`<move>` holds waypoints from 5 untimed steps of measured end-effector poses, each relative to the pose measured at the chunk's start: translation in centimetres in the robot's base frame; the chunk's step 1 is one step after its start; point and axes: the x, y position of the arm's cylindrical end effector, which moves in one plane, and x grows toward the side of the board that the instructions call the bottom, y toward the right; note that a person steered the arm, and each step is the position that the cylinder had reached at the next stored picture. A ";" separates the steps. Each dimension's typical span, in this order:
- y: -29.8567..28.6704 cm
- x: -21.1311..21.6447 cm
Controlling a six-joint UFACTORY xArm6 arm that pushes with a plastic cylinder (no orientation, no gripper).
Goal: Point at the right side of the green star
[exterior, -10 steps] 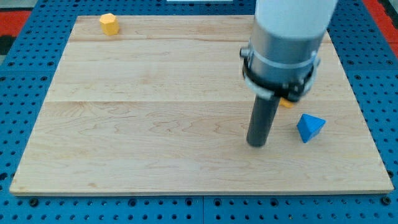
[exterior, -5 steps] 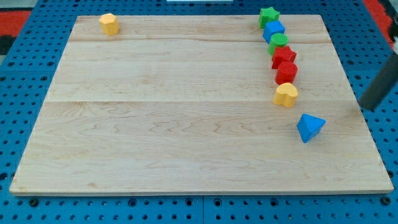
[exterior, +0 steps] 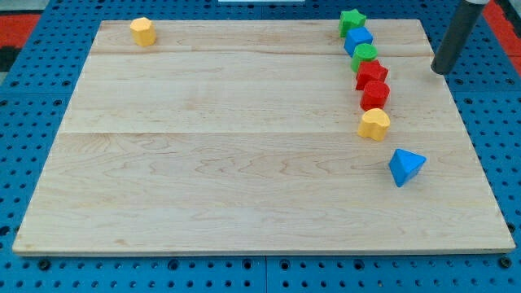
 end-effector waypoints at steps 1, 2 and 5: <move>-3.7 -2.9; -4.8 -5.9; -6.4 -12.3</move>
